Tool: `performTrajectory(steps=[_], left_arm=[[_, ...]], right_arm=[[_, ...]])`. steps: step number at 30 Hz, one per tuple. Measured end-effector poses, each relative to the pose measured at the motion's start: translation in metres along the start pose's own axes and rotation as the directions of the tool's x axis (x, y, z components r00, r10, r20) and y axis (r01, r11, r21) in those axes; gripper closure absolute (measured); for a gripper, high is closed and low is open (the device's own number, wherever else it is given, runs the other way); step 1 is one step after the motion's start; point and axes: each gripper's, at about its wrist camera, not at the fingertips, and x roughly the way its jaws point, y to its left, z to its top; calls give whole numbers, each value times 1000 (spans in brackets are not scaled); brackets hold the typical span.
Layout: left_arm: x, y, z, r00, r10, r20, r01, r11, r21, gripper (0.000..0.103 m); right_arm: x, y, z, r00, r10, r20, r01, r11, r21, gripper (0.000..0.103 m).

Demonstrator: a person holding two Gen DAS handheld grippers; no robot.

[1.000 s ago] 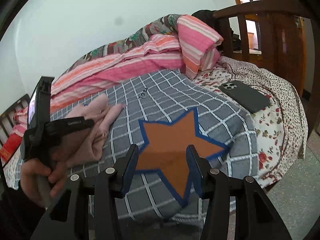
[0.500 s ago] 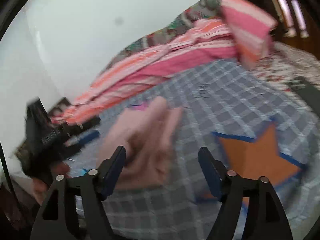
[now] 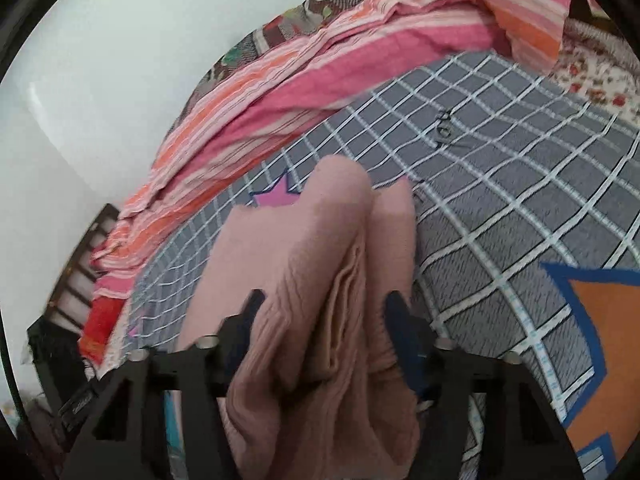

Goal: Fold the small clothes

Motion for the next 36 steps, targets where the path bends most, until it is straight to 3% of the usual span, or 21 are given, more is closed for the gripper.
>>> performTrajectory(steps=[1,6,10,12,15,19,21,22,23,28,32,33,34,36], left_arm=[[0,4,-1,1000,-6,-5,6,1000,-4,41],[-10,18,-3,999,-47,1,47,998,-32,41],[-17,17,-5,999,-49,1,49,999,-7,41],[-19,16,-6,999,-48,5,48,999,-3,41],[-14,11,-7,998,-57,-9,57,998,5,41],[-4,-3,-7,998,-52,-23,52,998,29,41],[1,-11,-6,998,-47,-34,49,998,43,41],[2,-13,-6,998,-47,-34,49,998,47,41],[3,-15,-7,998,-56,-33,58,997,49,41],[0,-9,-11,996,-78,-39,80,996,41,41],[-17,1,-16,997,-80,-23,81,996,37,41],[-21,4,-16,997,-78,-19,79,996,34,41],[-25,7,-17,997,-78,-13,78,996,31,41],[-36,16,-17,997,-83,7,83,996,19,41]], right_arm=[[3,1,3,1000,13,-10,-13,1000,1,70],[11,5,7,999,-4,-35,3,1000,-20,78],[-12,9,10,997,46,55,-42,997,-60,83],[-19,4,6,994,6,106,0,998,-60,83],[-4,-17,-7,997,-36,66,37,999,-15,83],[-10,-20,-10,997,-14,77,14,1000,-4,74],[-12,-20,-9,996,-37,80,38,999,-9,52],[-10,-21,-9,996,-50,72,50,999,-11,33],[-6,-24,-9,997,-51,53,51,999,-9,23],[12,-29,-5,1000,20,-16,-20,1000,18,14],[26,-23,0,998,17,-54,-16,1000,5,14],[30,-21,2,997,27,-74,-28,1000,-5,17],[32,-19,2,995,48,-87,-49,999,-6,32],[35,-24,2,989,97,-109,-94,995,33,39]])
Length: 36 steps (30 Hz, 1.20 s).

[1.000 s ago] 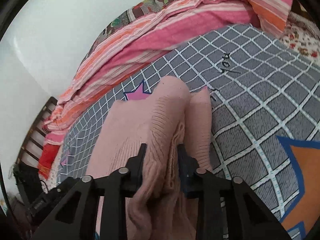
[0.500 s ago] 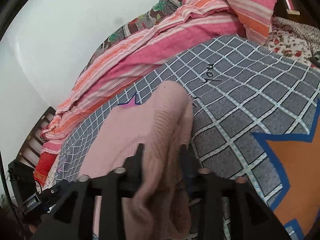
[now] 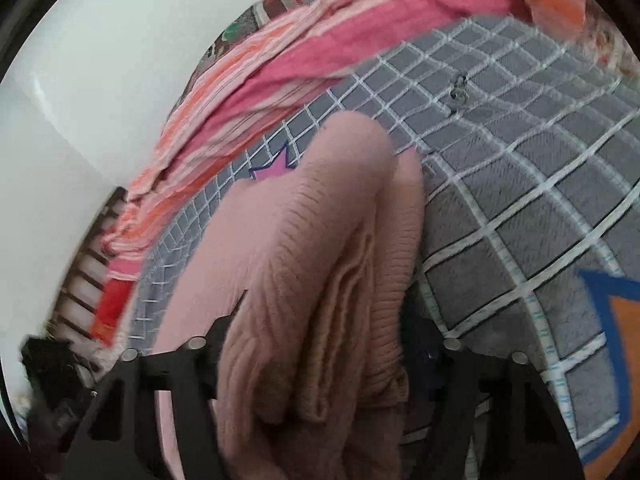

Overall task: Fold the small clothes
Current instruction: 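Lift the folded sweater with the right tool and lay it down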

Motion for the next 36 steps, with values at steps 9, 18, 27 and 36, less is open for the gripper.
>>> performTrajectory(steps=[9,18,27,36], left_arm=[[-37,43,-3,998,-13,59,16,998,-64,41],[-67,93,2,995,-18,100,34,987,-158,41],[-81,109,-7,994,-20,106,38,985,-167,41],[-59,90,-6,997,3,73,6,994,-114,41]], right_arm=[[-23,40,11,1000,-18,26,18,1000,-25,66],[-21,194,24,984,-158,87,174,959,-225,68],[9,252,35,994,-80,70,93,975,-203,69],[32,120,7,998,2,66,-6,998,63,66]])
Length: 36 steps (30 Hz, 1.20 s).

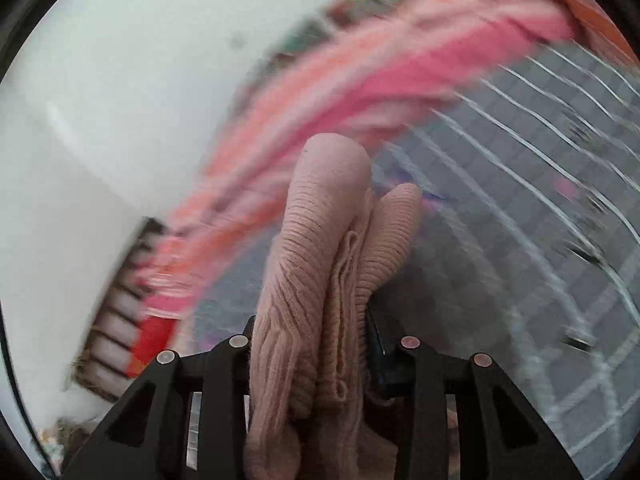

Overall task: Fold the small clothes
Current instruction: 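Lift the folded sweater with the right tool and lay it down, then open the right tool and release the folded sweater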

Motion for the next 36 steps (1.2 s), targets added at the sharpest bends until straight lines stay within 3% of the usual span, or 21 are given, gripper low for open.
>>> performTrajectory(steps=[2,4,7,10,13,16,19,22,26,28,30,36], left_arm=[[11,-9,-2,1000,4,-16,-3,1000,27,41],[22,-19,-3,999,10,-36,-8,999,48,41],[38,-37,-4,998,19,-52,-14,995,100,41],[50,-49,4,998,26,-48,-20,993,114,41],[65,-66,26,996,90,-1,-89,986,139,41],[86,-79,41,991,129,-19,-124,976,180,41],[118,-84,44,962,270,-46,-252,938,239,38],[123,-81,41,966,255,-44,-238,942,236,36],[130,-81,29,956,294,-4,-280,915,289,29],[134,-83,27,954,301,16,-291,907,304,27],[135,-79,25,958,285,16,-277,917,286,25],[141,-73,23,961,274,42,-276,923,270,19]], right_arm=[[8,-33,-4,997,-75,-37,75,997,12,61],[3,-52,-3,999,-27,-47,28,999,21,61],[-17,-41,2,998,-69,13,70,993,-99,61],[-30,-16,5,988,-122,93,142,955,-261,61],[-26,0,9,985,-143,101,170,921,-351,61],[-9,-3,9,977,-199,71,210,891,-402,61],[7,-15,1,967,-253,38,242,853,-462,61],[9,-24,-2,964,-259,56,254,843,-473,60],[18,-34,-9,962,-256,92,268,842,-469,59],[20,-41,-10,967,-233,99,253,856,-450,59],[20,-44,-9,972,-220,88,236,872,-429,59],[26,-33,-16,951,-272,149,310,821,-479,59]])
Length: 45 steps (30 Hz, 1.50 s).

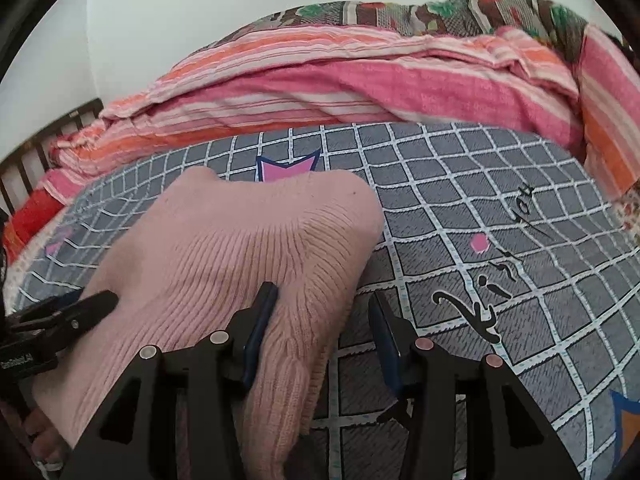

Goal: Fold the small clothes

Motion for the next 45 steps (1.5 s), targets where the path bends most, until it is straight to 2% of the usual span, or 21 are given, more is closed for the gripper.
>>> performTrajectory(steps=[15,19,21,25,28,32,36,45], left_arm=[[0,-5,-3,999,27,38,-28,999,27,16],[-2,-1,-5,999,6,37,-6,1000,-1,16],[-7,2,-1,1000,-2,28,2,1000,-16,18],[-16,6,14,999,-16,37,16,1000,-8,20],[-9,8,34,999,12,37,-12,1000,14,21],[15,14,55,998,63,9,-63,998,21,24],[38,20,65,992,126,-2,-126,992,29,27],[76,43,87,976,210,-52,-214,975,-65,31]], right_arm=[[-2,4,-1,999,-29,14,29,999,-30,57],[-6,-1,0,1000,5,18,-5,1000,-9,56],[-9,-4,3,1000,20,13,-20,1000,3,51],[-21,-6,21,999,49,5,-49,999,-10,48],[-23,-6,36,998,47,32,-46,999,-24,48],[5,-10,37,1000,11,-8,-11,1000,-24,48],[16,-29,28,998,62,-8,-62,996,67,48],[25,-35,26,998,58,-15,-56,993,102,47]])
